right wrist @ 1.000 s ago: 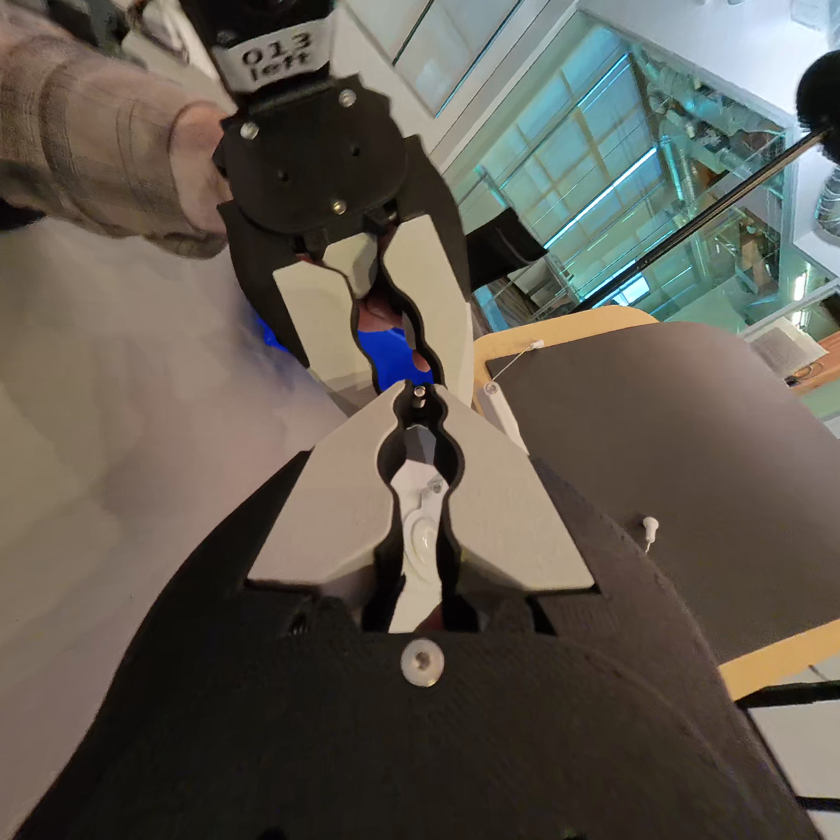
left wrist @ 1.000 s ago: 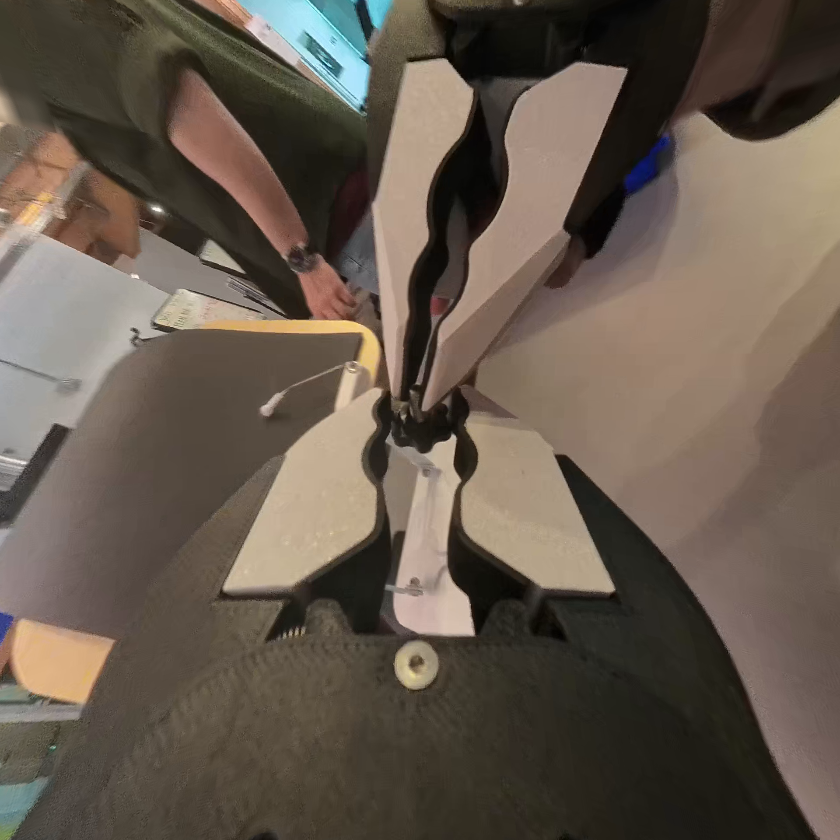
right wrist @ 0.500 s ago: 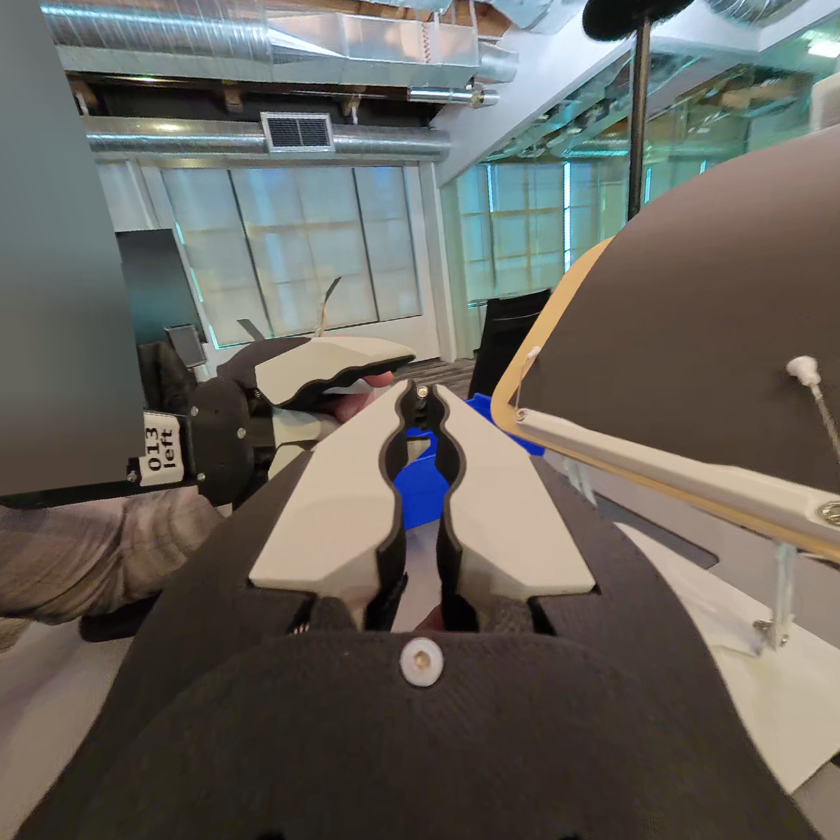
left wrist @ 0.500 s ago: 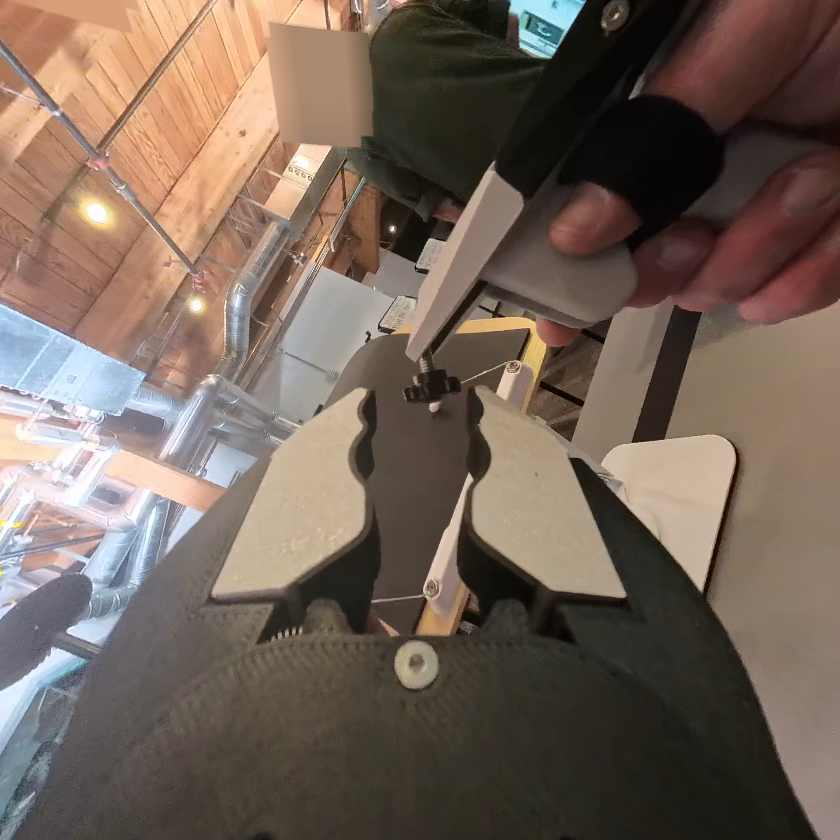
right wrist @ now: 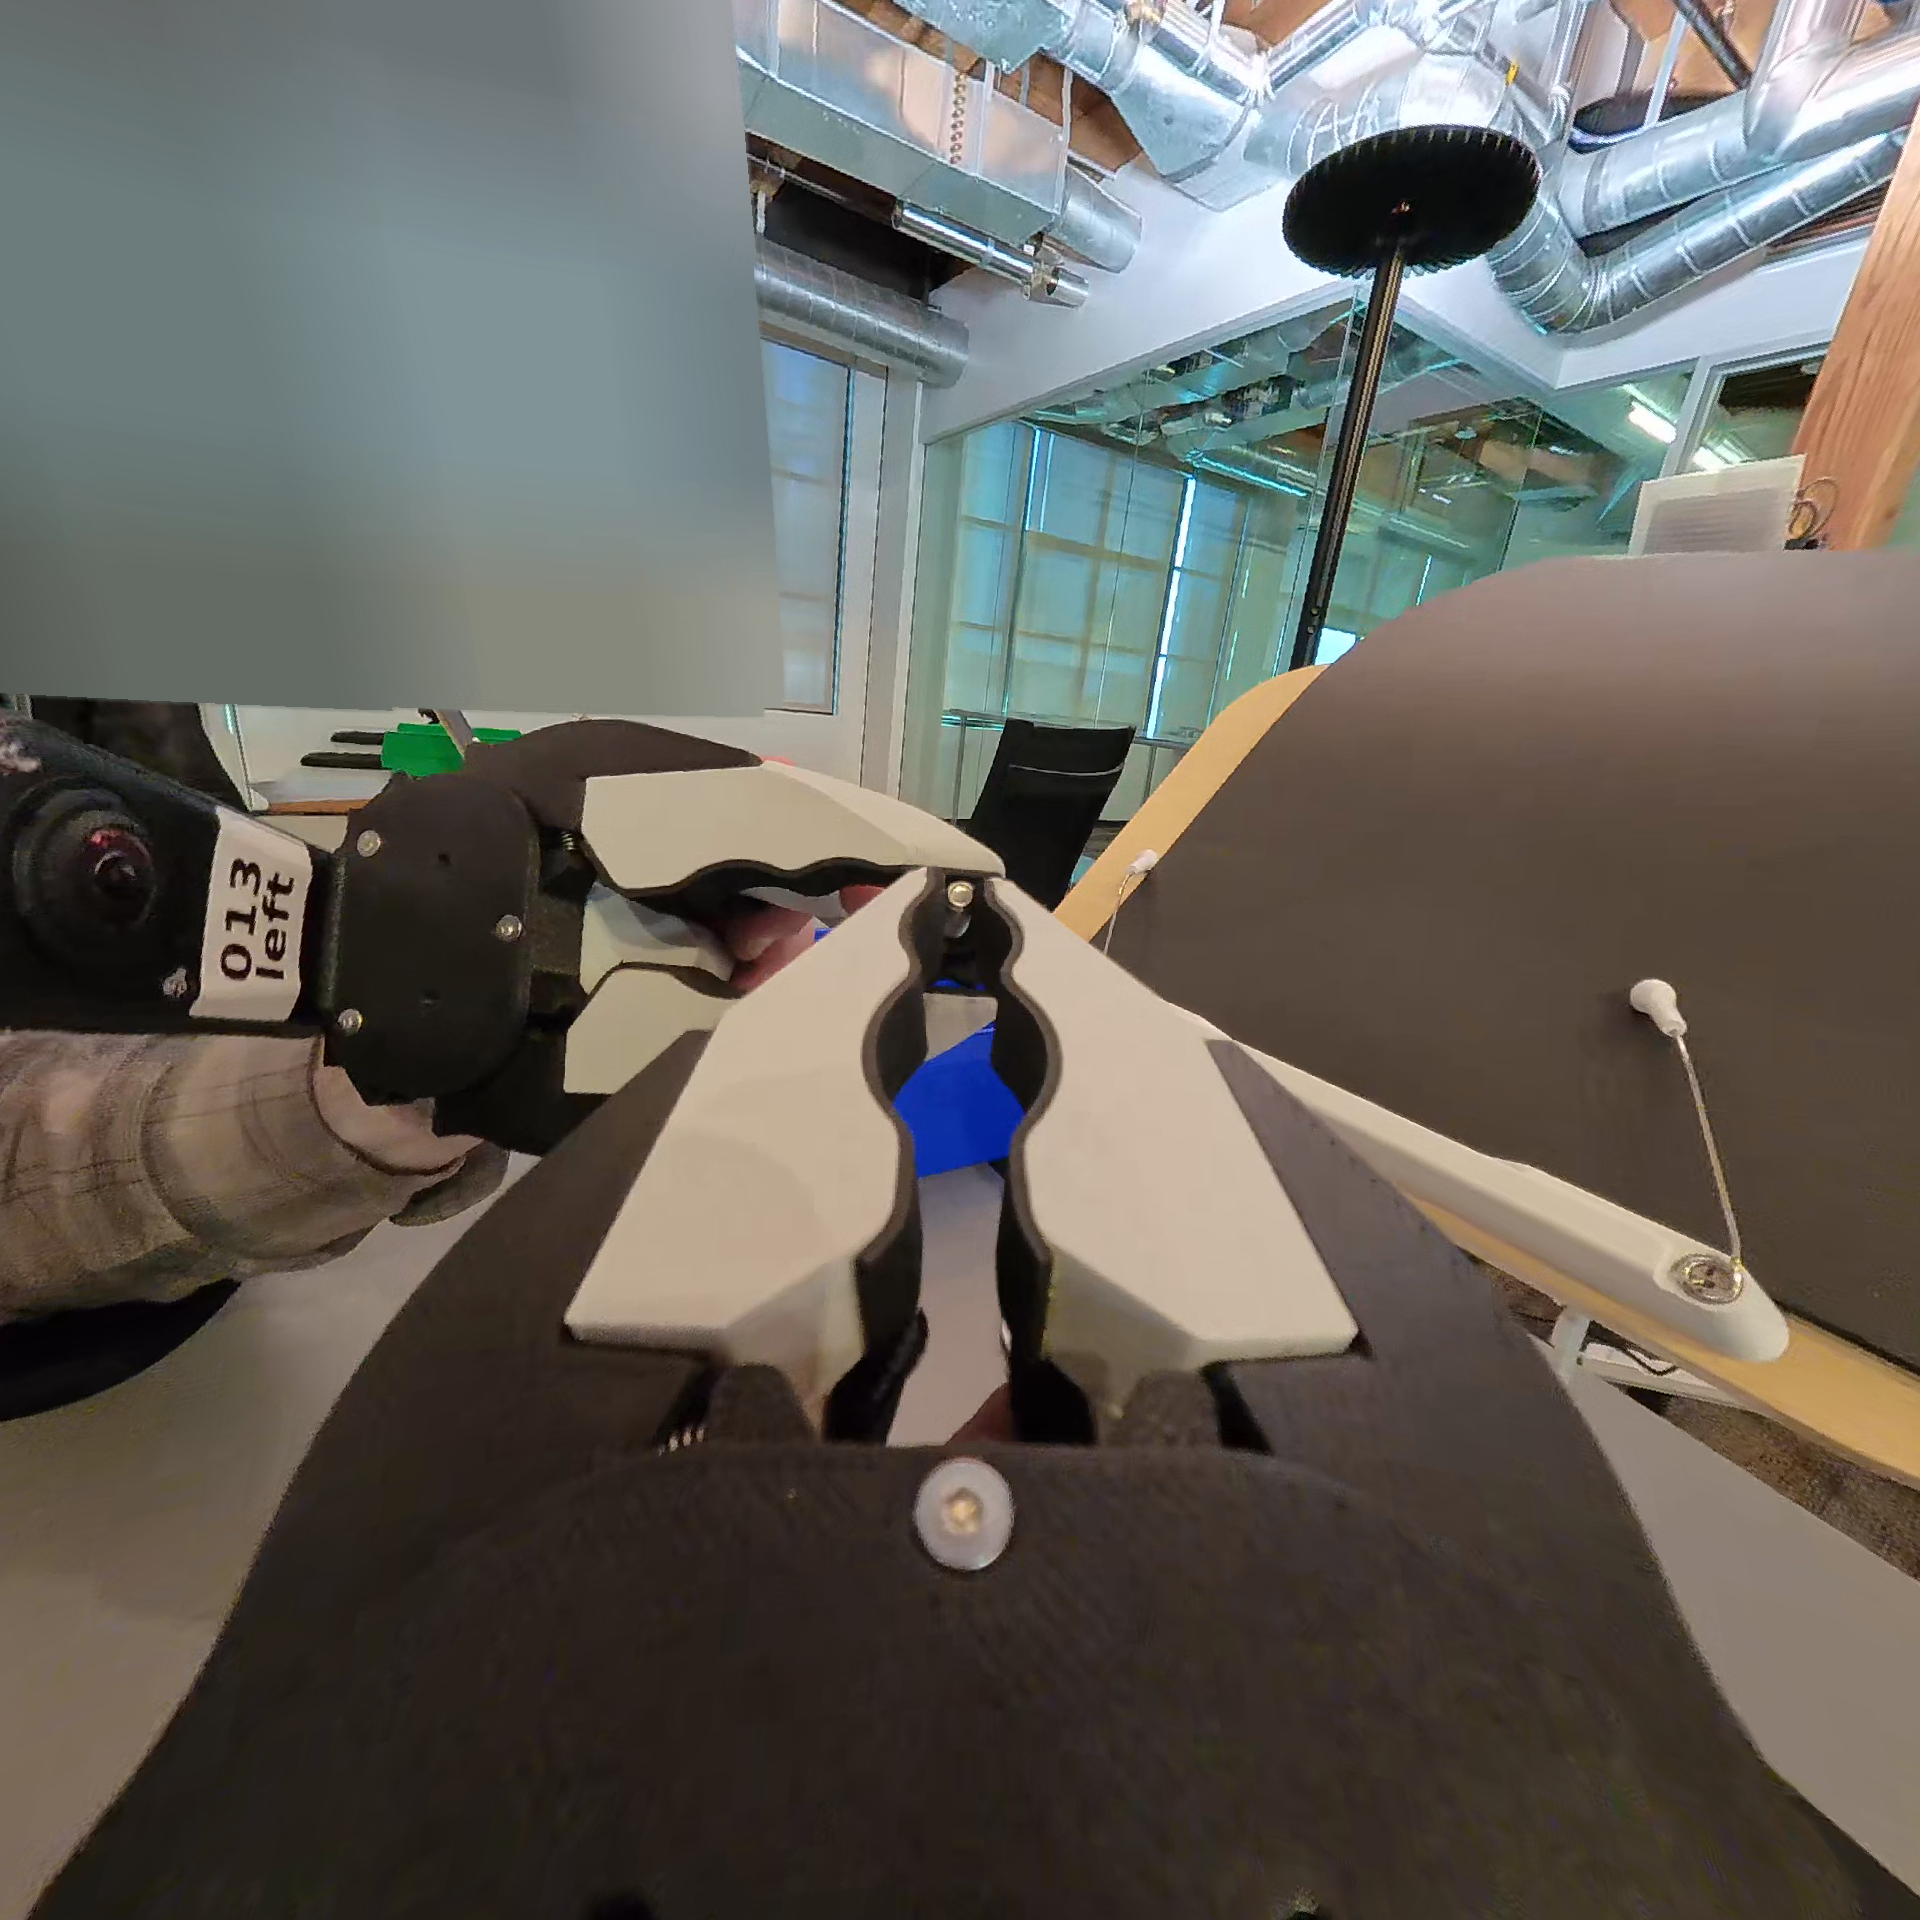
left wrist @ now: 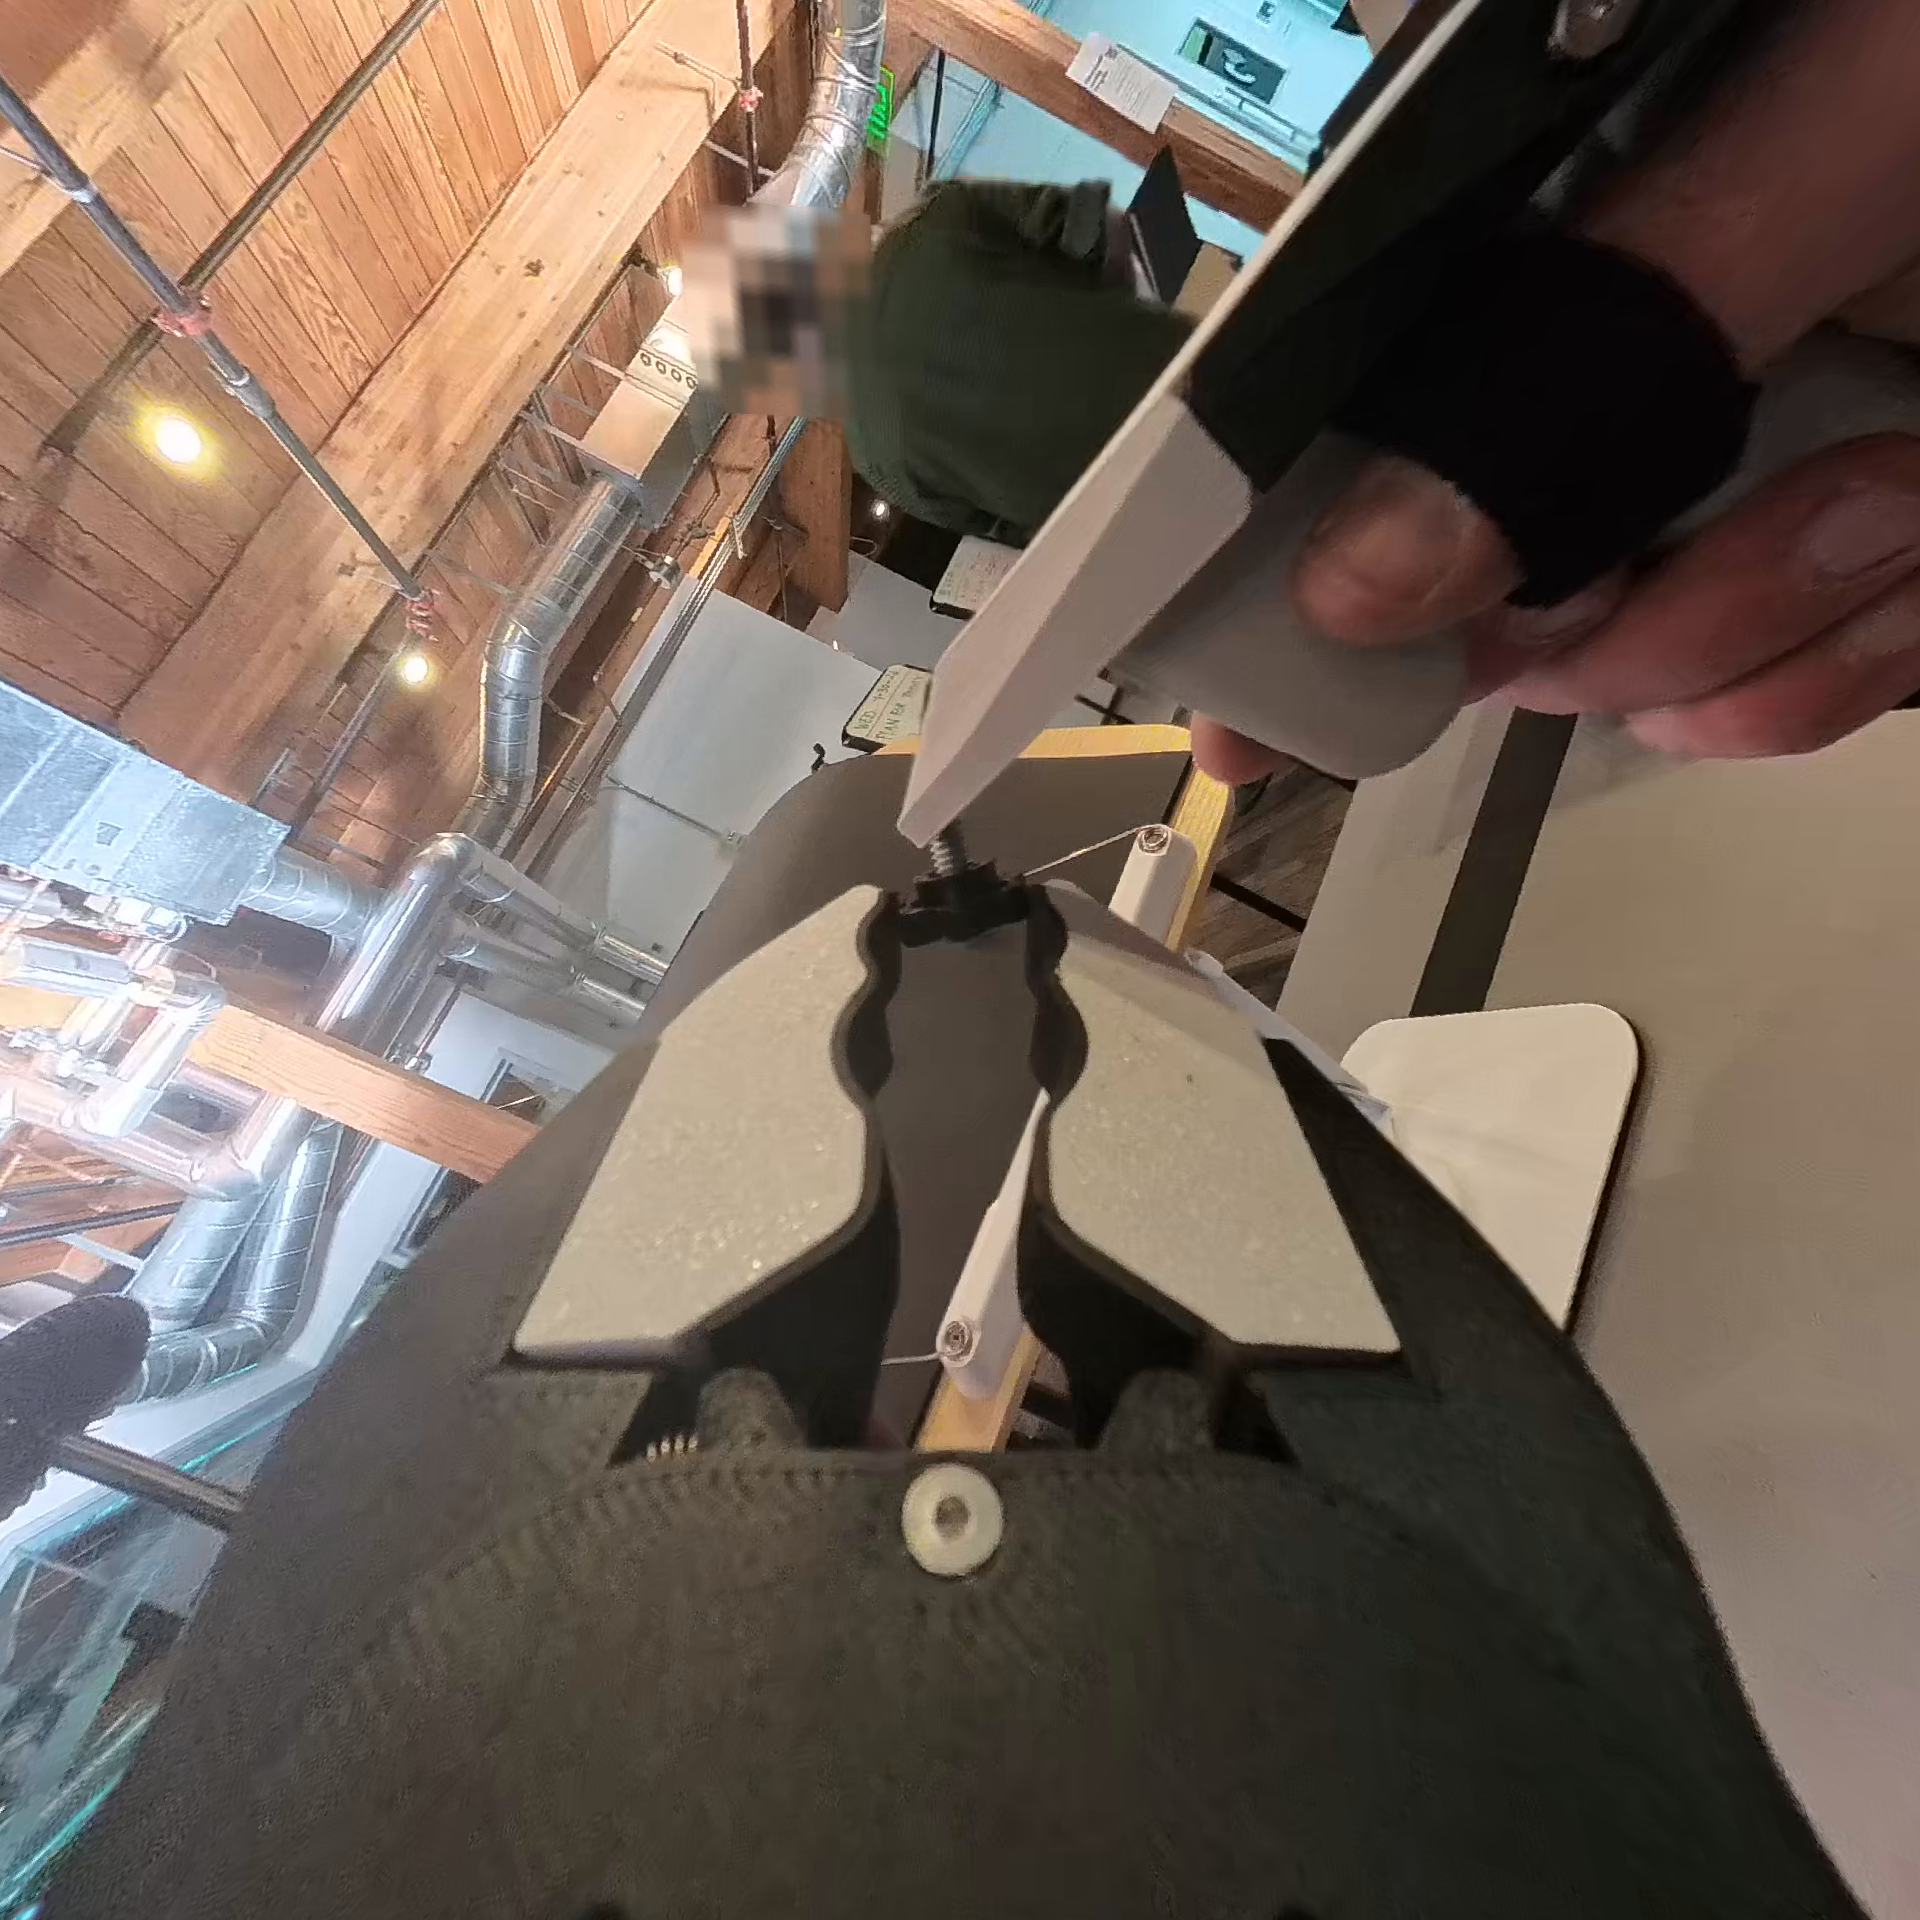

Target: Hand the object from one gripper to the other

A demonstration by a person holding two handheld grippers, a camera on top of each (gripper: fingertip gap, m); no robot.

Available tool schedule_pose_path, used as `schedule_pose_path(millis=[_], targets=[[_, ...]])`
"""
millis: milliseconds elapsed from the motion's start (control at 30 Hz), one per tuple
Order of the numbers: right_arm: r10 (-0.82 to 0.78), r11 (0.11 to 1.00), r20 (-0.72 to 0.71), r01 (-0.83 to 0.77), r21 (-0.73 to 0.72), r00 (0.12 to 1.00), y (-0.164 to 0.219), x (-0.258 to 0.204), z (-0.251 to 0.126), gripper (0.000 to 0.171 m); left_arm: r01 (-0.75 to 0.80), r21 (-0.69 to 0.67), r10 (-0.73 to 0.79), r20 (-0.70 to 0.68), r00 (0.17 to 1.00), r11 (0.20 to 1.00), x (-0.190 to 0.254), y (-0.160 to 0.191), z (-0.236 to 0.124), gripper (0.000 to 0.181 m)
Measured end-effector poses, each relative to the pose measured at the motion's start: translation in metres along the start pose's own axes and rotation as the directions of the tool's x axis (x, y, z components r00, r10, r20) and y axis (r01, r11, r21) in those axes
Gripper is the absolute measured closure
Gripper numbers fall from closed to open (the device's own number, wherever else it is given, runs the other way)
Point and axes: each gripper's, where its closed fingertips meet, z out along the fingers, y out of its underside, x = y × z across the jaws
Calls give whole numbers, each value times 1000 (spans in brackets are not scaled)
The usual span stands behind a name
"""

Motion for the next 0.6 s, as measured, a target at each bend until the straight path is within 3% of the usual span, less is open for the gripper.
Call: schedule_pose_path(millis=[133, 267, 400, 500, 600], targets=[[-105, 994, 27, 105, -32, 994, -2, -1, -1, 156, 42, 12, -41, -95, 995, 999, 1, 1, -3, 159], [-181, 982, 215, 189, -20, 960, -11, -20, -11, 159, 258, 56, -215, -400, 891, 965, 18, -7, -20, 158], [-249, 956, 442, 292, -31, 862, -7, -53, -27, 162, 466, 68, -269, -738, 618, 882, 41, -28, -62, 159], [-265, 941, 593, 338, -13, 760, -3, -82, -43, 159, 585, 25, -240, -897, 371, 811, 55, -41, -95, 159], [-317, 904, 683, 428, 7, 658, 6, -107, -55, 152, 672, -14, -174, -970, 171, 740, 63, -53, -121, 159]])
